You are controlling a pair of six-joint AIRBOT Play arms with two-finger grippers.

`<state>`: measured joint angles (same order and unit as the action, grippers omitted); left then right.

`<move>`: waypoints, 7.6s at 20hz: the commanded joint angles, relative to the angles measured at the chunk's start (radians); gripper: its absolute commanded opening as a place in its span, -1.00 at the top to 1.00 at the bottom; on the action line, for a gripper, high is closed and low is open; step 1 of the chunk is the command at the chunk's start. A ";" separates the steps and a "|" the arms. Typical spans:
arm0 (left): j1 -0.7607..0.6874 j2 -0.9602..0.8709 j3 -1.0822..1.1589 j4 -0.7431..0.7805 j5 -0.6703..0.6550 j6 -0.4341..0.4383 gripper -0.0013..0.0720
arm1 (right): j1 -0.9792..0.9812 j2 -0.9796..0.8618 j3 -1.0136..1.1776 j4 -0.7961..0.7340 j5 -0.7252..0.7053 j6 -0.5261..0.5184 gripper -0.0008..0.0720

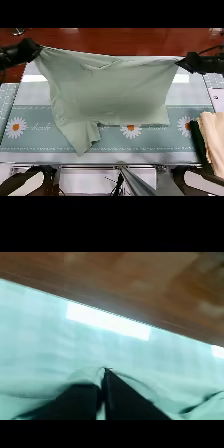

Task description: Fold the shirts.

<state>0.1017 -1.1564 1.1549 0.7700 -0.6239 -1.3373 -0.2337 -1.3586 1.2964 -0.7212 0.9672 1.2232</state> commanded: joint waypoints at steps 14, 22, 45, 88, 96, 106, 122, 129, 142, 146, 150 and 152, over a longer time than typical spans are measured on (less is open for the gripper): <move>0.418 -0.035 -0.410 0.191 -0.690 0.031 -0.96 | -0.263 0.011 -0.287 -0.092 0.292 0.000 -0.75; 0.417 -0.021 -0.616 -0.116 -0.439 0.157 -0.96 | -0.262 0.258 -0.578 -0.035 0.233 -0.080 -0.75; 0.341 -0.219 -0.594 -0.348 -0.548 0.413 0.89 | -0.394 0.263 -0.583 -0.298 0.213 0.090 -0.75; 0.305 0.670 0.597 0.400 -0.418 -0.177 0.89 | -0.031 0.551 0.758 -0.349 0.430 0.223 0.90; 0.305 0.775 0.544 0.533 -0.731 -0.196 0.89 | -0.030 0.765 0.565 -0.455 0.503 0.285 0.90; 0.280 0.595 -0.109 0.204 -0.499 -0.071 0.89 | -0.030 0.715 -0.037 -0.281 0.323 0.201 0.91; -0.037 -0.341 0.137 0.187 -0.073 -0.158 0.89 | 0.079 -0.414 0.402 -0.290 0.080 0.216 0.90; 0.059 -0.331 0.148 0.191 -0.518 -0.029 0.89 | 0.027 -0.410 0.422 -0.247 0.348 0.139 0.90; 0.079 -0.379 -0.031 0.235 -0.667 0.044 -0.96 | 0.023 -0.401 0.168 -0.283 0.425 0.169 -0.75; 0.185 -0.315 0.017 0.297 -0.809 0.038 -0.96 | -0.063 -0.309 0.164 -0.320 0.513 0.137 -0.75; 0.324 -0.126 -0.223 0.335 -0.747 0.068 -0.96 | -0.198 -0.035 -0.090 -0.300 0.346 0.080 -0.75; 0.407 -0.047 -0.426 0.346 -0.696 0.069 -0.96 | -0.252 0.128 -0.309 -0.219 0.274 0.015 -0.75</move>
<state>0.4088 -1.3098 0.9295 1.0893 -1.3666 -1.2785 -0.4095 -1.4178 1.2057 -1.0138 1.3464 1.3136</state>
